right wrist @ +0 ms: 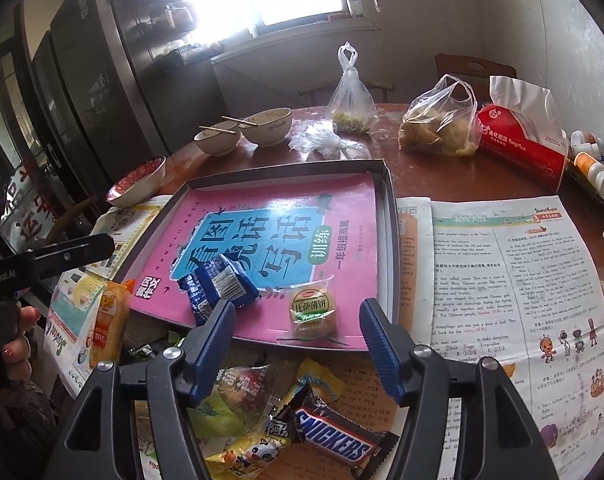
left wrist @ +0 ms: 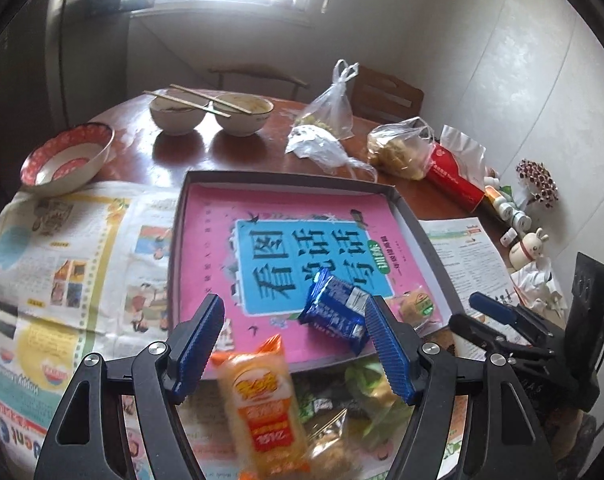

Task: Organize snacks
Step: 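Grasp the orange rice cracker bag with the left gripper while the right gripper grasps the Snickers bar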

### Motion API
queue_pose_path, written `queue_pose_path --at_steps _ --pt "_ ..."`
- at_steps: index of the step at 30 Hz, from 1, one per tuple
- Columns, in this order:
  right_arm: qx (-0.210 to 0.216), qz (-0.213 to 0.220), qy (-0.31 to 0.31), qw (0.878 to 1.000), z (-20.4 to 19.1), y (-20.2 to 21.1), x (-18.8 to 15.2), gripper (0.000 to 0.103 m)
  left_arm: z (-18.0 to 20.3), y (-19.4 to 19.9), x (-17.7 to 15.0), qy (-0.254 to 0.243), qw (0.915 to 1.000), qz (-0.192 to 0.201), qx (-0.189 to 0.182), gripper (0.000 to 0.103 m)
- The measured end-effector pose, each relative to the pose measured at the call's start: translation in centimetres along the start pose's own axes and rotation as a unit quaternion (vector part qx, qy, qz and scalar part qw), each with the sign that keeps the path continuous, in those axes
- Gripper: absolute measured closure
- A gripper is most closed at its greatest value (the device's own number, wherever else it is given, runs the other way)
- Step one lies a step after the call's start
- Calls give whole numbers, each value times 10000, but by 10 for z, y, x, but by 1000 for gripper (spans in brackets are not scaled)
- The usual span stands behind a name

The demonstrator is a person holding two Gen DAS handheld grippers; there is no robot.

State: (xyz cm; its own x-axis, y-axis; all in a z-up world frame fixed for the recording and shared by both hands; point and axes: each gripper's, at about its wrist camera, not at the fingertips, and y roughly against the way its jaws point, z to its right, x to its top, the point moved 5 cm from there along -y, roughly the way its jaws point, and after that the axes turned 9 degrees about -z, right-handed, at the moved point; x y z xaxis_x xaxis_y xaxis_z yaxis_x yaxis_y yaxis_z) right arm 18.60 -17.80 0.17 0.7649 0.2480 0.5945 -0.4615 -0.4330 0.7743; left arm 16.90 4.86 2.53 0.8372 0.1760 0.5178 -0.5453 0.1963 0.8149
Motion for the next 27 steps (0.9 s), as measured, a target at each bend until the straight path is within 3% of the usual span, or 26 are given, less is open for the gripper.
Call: queue_pose_path --at_steps 27 --pt "-219 111 249 9994 -8 19 -24 34 -18 -5 -47 24 9996 -270 69 28"
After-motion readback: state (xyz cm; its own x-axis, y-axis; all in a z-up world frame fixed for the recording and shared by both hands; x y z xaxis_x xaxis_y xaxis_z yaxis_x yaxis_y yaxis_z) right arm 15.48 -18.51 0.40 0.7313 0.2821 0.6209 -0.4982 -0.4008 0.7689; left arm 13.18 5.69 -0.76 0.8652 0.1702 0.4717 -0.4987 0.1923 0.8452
